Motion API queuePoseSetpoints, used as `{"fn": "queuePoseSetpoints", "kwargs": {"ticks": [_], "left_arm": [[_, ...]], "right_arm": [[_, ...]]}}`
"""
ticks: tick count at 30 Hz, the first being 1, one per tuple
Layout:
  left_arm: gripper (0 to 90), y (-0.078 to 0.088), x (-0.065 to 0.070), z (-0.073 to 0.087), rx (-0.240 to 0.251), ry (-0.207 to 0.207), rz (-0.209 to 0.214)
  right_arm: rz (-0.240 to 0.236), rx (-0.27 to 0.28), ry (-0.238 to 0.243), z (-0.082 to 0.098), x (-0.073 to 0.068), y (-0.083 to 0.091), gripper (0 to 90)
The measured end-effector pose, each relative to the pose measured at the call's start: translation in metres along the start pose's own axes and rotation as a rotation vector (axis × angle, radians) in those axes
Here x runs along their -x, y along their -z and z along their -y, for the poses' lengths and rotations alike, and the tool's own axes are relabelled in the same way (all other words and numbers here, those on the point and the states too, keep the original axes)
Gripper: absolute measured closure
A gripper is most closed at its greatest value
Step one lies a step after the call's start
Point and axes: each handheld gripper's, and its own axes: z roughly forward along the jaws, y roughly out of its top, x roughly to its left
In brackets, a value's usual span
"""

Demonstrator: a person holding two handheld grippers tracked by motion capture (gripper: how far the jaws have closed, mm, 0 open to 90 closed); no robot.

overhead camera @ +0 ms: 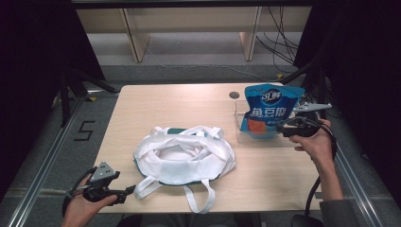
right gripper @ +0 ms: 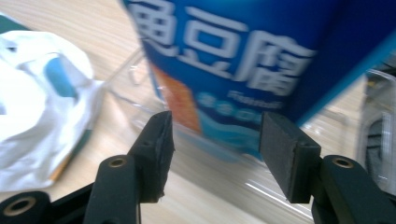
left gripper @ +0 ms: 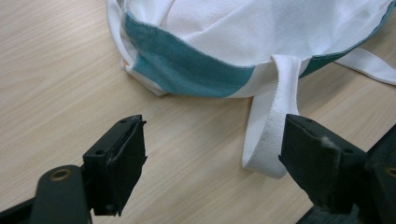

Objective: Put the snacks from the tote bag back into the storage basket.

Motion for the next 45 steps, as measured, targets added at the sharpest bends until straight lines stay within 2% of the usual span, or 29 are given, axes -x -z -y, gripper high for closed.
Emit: {"fn": "queuePoseSetpoints", "kwargs": {"ticks": [1, 2, 3, 4, 6, 8, 9, 11, 12, 14, 18, 20, 21, 23, 25, 26, 27, 28, 29, 30, 32, 33, 35, 36, 40, 42, 43, 44, 45], "left_arm": [[21.2, 0.000, 0.000, 0.000, -0.006, 0.002, 0.002], [21.2, 0.001, -0.001, 0.000, -0.011, -0.006, 0.001], [21.2, -0.001, 0.001, 0.000, 0.005, 0.014, 0.000], [21.2, 0.001, -0.001, -0.001, -0.017, -0.014, 0.003], [21.3, 0.001, 0.000, 0.000, -0.012, -0.006, 0.003], [21.2, 0.000, 0.001, 0.000, -0.002, 0.001, -0.004], [21.2, 0.000, 0.001, 0.000, 0.001, 0.002, -0.005], [21.2, 0.001, 0.001, 0.000, -0.001, 0.000, -0.005], [21.2, 0.001, 0.001, 0.000, -0.001, 0.000, -0.004], [21.2, 0.001, 0.001, 0.000, -0.001, -0.001, -0.004], [21.2, 0.002, 0.000, 0.000, -0.014, -0.016, -0.005], [21.2, 0.002, 0.000, 0.000, -0.012, -0.018, -0.006], [21.2, 0.000, 0.003, 0.000, 0.014, 0.025, 0.001], [21.2, 0.000, 0.002, 0.000, 0.008, 0.012, 0.001], [21.2, -0.001, 0.003, 0.000, 0.023, 0.025, 0.004], [21.2, -0.001, 0.004, 0.000, 0.010, 0.041, 0.007], [21.2, 0.000, 0.004, 0.000, -0.003, 0.027, 0.009], [21.2, 0.002, 0.000, -0.001, -0.030, -0.037, 0.007], [21.2, 0.000, 0.003, 0.000, 0.002, 0.005, 0.002], [21.2, 0.000, 0.003, 0.000, 0.011, 0.002, -0.001], [21.2, 0.001, 0.003, 0.000, -0.002, -0.005, 0.000], [21.2, 0.000, 0.004, 0.000, 0.006, 0.004, 0.000], [21.2, 0.001, 0.003, -0.001, -0.011, -0.008, 0.008], [21.2, 0.001, 0.003, -0.001, -0.013, -0.011, 0.008], [21.2, 0.001, 0.003, -0.001, -0.013, -0.014, 0.006], [21.2, 0.000, 0.003, 0.000, -0.007, -0.007, 0.006], [21.2, 0.001, 0.002, 0.000, -0.008, -0.021, 0.007], [21.2, 0.001, 0.003, 0.000, -0.006, -0.009, 0.006], [21.2, 0.001, 0.001, -0.001, -0.008, -0.038, 0.010]], "right_arm": [[-0.008, -0.008, -0.017, 0.000, -0.006, 0.000, 45.4], [-0.018, 0.013, 0.010, 0.000, -0.009, -0.002, 45.1], [-0.026, 0.012, -0.011, 0.001, -0.016, -0.003, 44.8], [-0.041, 0.005, -0.025, 0.000, -0.021, -0.002, 44.4], [-0.063, 0.023, 0.031, 0.000, -0.029, -0.005, 43.6], [-0.074, 0.039, 0.043, 0.000, -0.038, -0.008, 43.4], [-0.081, 0.028, 0.054, 0.000, -0.041, -0.008, 43.0], [-0.094, 0.027, 0.037, -0.001, -0.049, -0.010, 42.5], [-0.099, 0.016, 0.040, -0.001, -0.052, -0.009, 42.4], [-0.109, 0.033, 0.067, 0.000, -0.057, -0.012, 42.0], [-0.137, 0.022, 0.071, 0.003, -0.070, -0.017, 40.7], [-0.146, 0.027, 0.090, 0.005, -0.074, -0.021, 40.3], [-0.152, 0.017, 0.089, 0.006, -0.076, -0.021, 40.3], [-0.158, 0.021, 0.099, 0.008, -0.080, -0.024, 40.0], [-0.170, 0.005, 0.100, 0.010, -0.085, -0.025, 39.8], [-0.174, 0.004, 0.094, 0.011, -0.088, -0.025, 39.8], [-0.179, 0.002, 0.106, 0.013, -0.089, -0.026, 39.5], [-0.177, 0.022, 0.126, 0.013, -0.090, -0.028, 39.5], [-0.189, 0.008, 0.113, 0.014, -0.092, -0.028, 39.4], [-0.194, 0.009, 0.106, 0.016, -0.095, -0.028, 39.2], [-0.215, 0.003, 0.094, 0.018, -0.098, -0.028, 38.5], [-0.214, 0.016, 0.107, 0.020, -0.098, -0.029, 37.9], [-0.228, 0.009, 0.084, 0.023, -0.102, -0.029, 37.6], [-0.234, 0.008, 0.103, 0.024, -0.101, -0.029, 37.4], [-0.247, 0.010, 0.085, 0.030, -0.105, -0.030, 36.5], [-0.260, 0.009, 0.111, 0.033, -0.106, -0.031, 35.9], [-0.258, -0.009, 0.098, 0.034, -0.109, -0.030, 35.7], [-0.261, -0.010, 0.108, 0.035, -0.109, -0.030, 35.5], [-0.260, 0.008, 0.108, 0.037, -0.111, -0.031, 35.0]]}}
